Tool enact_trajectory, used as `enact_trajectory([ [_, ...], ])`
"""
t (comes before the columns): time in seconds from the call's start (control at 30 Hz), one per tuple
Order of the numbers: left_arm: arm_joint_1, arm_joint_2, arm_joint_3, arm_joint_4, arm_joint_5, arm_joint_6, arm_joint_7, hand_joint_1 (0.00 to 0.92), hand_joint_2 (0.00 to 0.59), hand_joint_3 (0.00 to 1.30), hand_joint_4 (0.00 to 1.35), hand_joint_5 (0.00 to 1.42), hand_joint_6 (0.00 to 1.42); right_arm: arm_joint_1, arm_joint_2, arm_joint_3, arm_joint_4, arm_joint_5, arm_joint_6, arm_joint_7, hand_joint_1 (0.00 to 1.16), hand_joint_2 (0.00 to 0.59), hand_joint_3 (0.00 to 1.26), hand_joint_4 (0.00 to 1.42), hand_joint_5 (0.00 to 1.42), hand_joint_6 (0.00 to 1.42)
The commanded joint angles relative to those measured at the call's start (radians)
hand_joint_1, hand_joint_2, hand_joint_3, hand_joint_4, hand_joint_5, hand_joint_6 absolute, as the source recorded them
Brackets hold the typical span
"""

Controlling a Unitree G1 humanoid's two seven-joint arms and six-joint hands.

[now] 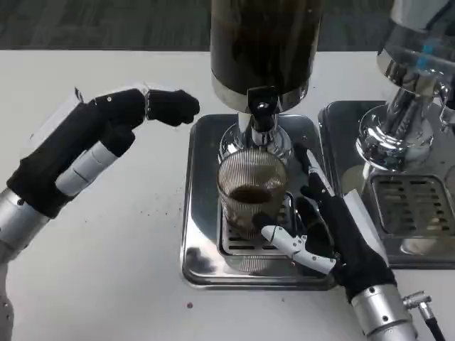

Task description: Grasp the cup under the faucet to collect the drink, then remove the cup.

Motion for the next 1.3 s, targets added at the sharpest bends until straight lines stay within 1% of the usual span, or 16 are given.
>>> enact_trajectory([
  [0.03, 0.022, 0.015, 0.010, 0.032, 0.023, -0.004, 0.017, 0.000, 0.122, 0.45, 0.37, 0.38, 0.39, -0.012, -0.001, 0.005, 0.000, -0.007, -0.008, -0.005, 0.62, 0.221, 0.00, 0.00, 0.00, 0.11],
  [0.17, 0.046, 0.020, 0.011, 0.052, 0.034, -0.008, 0.028, 0.000, 0.125, 0.45, 0.38, 0.38, 0.39, -0.024, 0.004, 0.012, 0.011, -0.007, 0.000, 0.000, 0.63, 0.215, 0.00, 0.00, 0.00, 0.11],
  [0.33, 0.067, 0.026, 0.010, 0.060, 0.043, -0.013, 0.035, 0.000, 0.137, 0.46, 0.38, 0.38, 0.40, -0.036, 0.006, 0.024, 0.027, -0.005, -0.006, 0.006, 0.64, 0.213, 0.00, 0.00, 0.00, 0.11],
  [0.53, 0.084, 0.036, 0.014, 0.075, 0.057, -0.006, 0.043, 0.000, 0.139, 0.47, 0.40, 0.38, 0.40, -0.062, 0.001, 0.032, 0.065, 0.010, -0.029, 0.027, 0.64, 0.204, 0.00, 0.00, 0.00, 0.07],
  [0.67, 0.093, 0.040, 0.011, 0.078, 0.061, -0.005, 0.044, 0.000, 0.140, 0.48, 0.40, 0.38, 0.40, -0.081, 0.005, 0.032, 0.103, 0.020, -0.052, 0.036, 0.65, 0.197, 0.00, 0.00, 0.00, 0.05],
  [0.83, 0.100, 0.045, 0.011, 0.082, 0.067, -0.001, 0.048, 0.000, 0.141, 0.49, 0.41, 0.38, 0.40, -0.102, 0.008, 0.032, 0.142, 0.018, -0.069, 0.036, 0.68, 0.202, 0.00, 0.00, 0.00, 0.09],
  [1.03, 0.108, 0.052, 0.014, 0.082, 0.067, 0.006, 0.052, 0.000, 0.139, 0.49, 0.42, 0.39, 0.41, -0.108, 0.012, 0.029, 0.154, 0.004, -0.063, 0.016, 0.70, 0.195, 0.00, 0.00, 0.04, 0.15],
  [1.17, 0.115, 0.054, 0.014, 0.078, 0.067, 0.007, 0.054, 0.000, 0.138, 0.50, 0.43, 0.39, 0.41, -0.114, 0.019, 0.036, 0.163, -0.012, -0.050, 0.004, 0.71, 0.200, 0.00, 0.01, 0.09, 0.19],
  [1.3, 0.118, 0.058, 0.015, 0.075, 0.067, 0.008, 0.058, 0.000, 0.138, 0.50, 0.43, 0.39, 0.41, -0.120, 0.031, 0.047, 0.174, -0.029, -0.037, -0.013, 0.72, 0.200, 0.08, 0.08, 0.14, 0.23],
])
